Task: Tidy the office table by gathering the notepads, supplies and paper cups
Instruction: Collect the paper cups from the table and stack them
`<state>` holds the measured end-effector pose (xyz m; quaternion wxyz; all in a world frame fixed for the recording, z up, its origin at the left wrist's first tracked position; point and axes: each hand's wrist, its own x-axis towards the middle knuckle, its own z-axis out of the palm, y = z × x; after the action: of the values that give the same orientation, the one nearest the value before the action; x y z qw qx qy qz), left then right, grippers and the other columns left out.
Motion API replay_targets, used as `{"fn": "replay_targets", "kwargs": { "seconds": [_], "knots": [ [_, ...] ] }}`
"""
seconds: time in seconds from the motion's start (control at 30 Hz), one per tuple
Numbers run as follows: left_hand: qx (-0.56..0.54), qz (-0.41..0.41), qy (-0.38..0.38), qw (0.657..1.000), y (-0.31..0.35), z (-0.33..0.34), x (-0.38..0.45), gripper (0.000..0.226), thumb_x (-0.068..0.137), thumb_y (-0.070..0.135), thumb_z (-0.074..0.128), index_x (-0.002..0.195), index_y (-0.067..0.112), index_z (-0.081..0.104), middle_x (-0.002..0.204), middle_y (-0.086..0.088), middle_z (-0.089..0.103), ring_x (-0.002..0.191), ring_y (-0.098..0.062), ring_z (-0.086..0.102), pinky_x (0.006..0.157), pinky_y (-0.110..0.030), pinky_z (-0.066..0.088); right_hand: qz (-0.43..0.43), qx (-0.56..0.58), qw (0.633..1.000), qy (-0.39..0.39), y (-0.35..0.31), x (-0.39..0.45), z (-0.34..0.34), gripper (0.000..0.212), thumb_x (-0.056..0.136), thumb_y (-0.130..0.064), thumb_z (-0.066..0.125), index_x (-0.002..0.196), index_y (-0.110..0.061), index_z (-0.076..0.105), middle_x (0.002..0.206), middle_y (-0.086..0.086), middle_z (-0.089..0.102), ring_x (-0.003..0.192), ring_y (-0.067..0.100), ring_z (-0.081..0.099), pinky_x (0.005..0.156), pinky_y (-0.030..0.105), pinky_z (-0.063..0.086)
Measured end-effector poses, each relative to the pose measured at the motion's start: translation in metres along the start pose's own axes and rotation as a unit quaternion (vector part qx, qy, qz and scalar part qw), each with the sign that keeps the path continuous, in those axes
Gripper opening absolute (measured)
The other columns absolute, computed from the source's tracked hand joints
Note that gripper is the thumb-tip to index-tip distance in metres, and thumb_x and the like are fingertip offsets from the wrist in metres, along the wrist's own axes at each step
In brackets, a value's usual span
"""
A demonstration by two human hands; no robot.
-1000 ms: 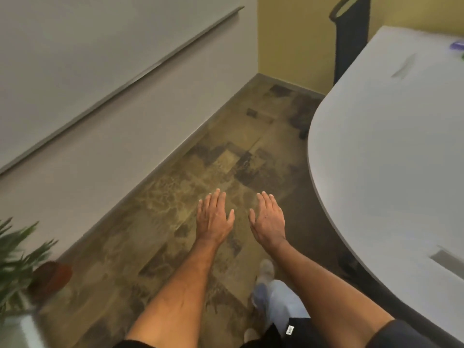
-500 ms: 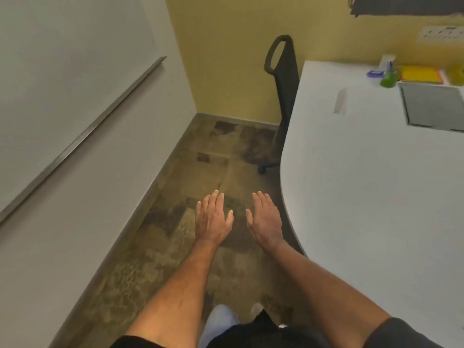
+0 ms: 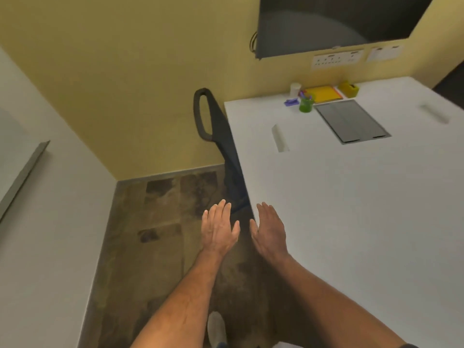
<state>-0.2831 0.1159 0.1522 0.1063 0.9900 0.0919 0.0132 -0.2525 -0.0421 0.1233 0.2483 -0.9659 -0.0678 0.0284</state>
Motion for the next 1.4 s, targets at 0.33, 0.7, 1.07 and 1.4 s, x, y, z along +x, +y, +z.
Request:
{"fn": "replay_targets", "kwargs": {
  "seconds": [0.33,0.7,1.07,1.4],
  "knots": [
    [-0.025,0.166,0.032,0.985,0.008,-0.023,0.230,0.060,0.095,0.050,0.049,0.148,0.021,0.042,0.157,-0.001,0.040,0.145,-0.023,0.038,0.121,-0.049,0.030,0.096,-0.016,0.990,0.100,-0.022,0.187,-0.010,0.057,0.105,-0.043,0.044,0.155,-0.018,0.037,0.163,0.003,0.036,0.153,0.022,0.028,0.122,0.037,0.029],
    [-0.018,0.241,0.016,0.970,0.049,-0.008,0.471,0.062,0.098,0.051,0.045,0.150,0.019,0.040,0.159,-0.002,0.039,0.145,-0.023,0.038,0.122,-0.045,0.027,0.152,-0.014,0.977,0.149,-0.001,0.404,-0.034,0.055,0.105,-0.036,0.048,0.152,-0.010,0.041,0.158,0.010,0.043,0.149,0.027,0.035,0.119,0.041,0.035],
    [-0.040,0.267,-0.023,0.963,0.070,-0.017,0.644,0.061,0.099,0.047,0.046,0.152,0.018,0.038,0.161,-0.002,0.035,0.147,-0.022,0.033,0.123,-0.044,0.024,0.170,-0.006,0.972,0.160,-0.006,0.561,-0.059,0.055,0.105,-0.036,0.047,0.154,-0.014,0.038,0.160,0.006,0.039,0.151,0.024,0.030,0.119,0.038,0.033],
    [-0.045,0.300,-0.040,0.952,0.096,0.006,0.777,0.061,0.098,0.046,0.048,0.151,0.016,0.039,0.160,-0.005,0.038,0.146,-0.023,0.036,0.121,-0.044,0.028,0.190,0.004,0.969,0.159,0.012,0.682,-0.071,0.053,0.106,-0.037,0.044,0.155,-0.019,0.036,0.164,0.001,0.033,0.151,0.018,0.029,0.115,0.035,0.037]
  ]
}}
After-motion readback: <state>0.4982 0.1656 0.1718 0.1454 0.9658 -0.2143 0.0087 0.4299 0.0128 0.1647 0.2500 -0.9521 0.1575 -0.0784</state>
